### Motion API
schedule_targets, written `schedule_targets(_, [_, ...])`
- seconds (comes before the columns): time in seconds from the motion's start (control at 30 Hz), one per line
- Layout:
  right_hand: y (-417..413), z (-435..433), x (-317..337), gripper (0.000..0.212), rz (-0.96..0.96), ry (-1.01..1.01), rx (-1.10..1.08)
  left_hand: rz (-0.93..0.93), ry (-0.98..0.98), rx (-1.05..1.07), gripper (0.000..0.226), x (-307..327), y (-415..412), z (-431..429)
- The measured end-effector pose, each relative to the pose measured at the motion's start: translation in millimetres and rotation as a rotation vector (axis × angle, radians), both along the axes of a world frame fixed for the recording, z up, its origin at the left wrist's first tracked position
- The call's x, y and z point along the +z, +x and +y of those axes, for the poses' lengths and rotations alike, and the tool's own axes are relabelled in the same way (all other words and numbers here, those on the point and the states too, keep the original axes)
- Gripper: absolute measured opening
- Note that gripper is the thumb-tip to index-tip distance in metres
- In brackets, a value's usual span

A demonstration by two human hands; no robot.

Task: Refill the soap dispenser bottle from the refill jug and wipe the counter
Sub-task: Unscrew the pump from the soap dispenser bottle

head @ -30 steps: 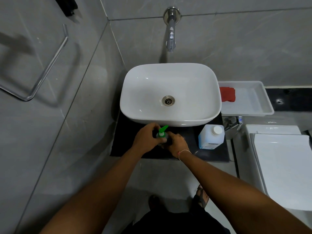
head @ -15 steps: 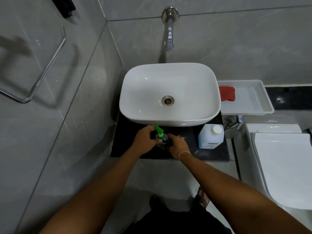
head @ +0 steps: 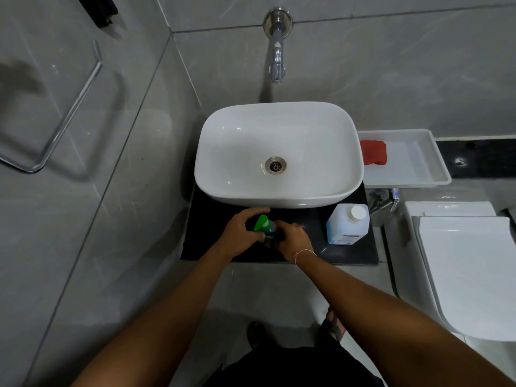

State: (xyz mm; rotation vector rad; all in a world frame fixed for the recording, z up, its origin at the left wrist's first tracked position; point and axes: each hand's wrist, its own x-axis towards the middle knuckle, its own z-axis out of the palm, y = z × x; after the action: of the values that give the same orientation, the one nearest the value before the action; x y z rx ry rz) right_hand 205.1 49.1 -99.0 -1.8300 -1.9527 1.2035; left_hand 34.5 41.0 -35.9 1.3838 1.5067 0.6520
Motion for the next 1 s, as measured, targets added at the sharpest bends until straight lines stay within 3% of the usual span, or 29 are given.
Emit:
schedule_targets(0.13, [0, 0, 0, 0.057, 0.004, 0.008, 0.000, 0.019, 0.024, 0.089, 0.043, -1, -2, 1])
schedule_targets(0.27, [0, 0, 1, 0.060, 0.000, -0.008, -0.016, -0.044, -0.005, 0.047, 0.056, -1, -3, 1])
schedule_targets(0.5, [0, 0, 3, 0.055, 0.006, -0.017, -0.021, 0.030, 0.038, 0.171, 0.049, 5, 4, 6])
schedule_targets(0.83, [2, 0, 5, 0.055, 0.005, -0.018, 0.005, -0.167, 0.135, 0.438, 0.025, 78, -41, 27])
schedule_targets(1.0, [2, 0, 4, 0.057, 0.007, -0.027, -0.002, -0.221, 0.090, 0.556, 0.014, 88, -79, 17])
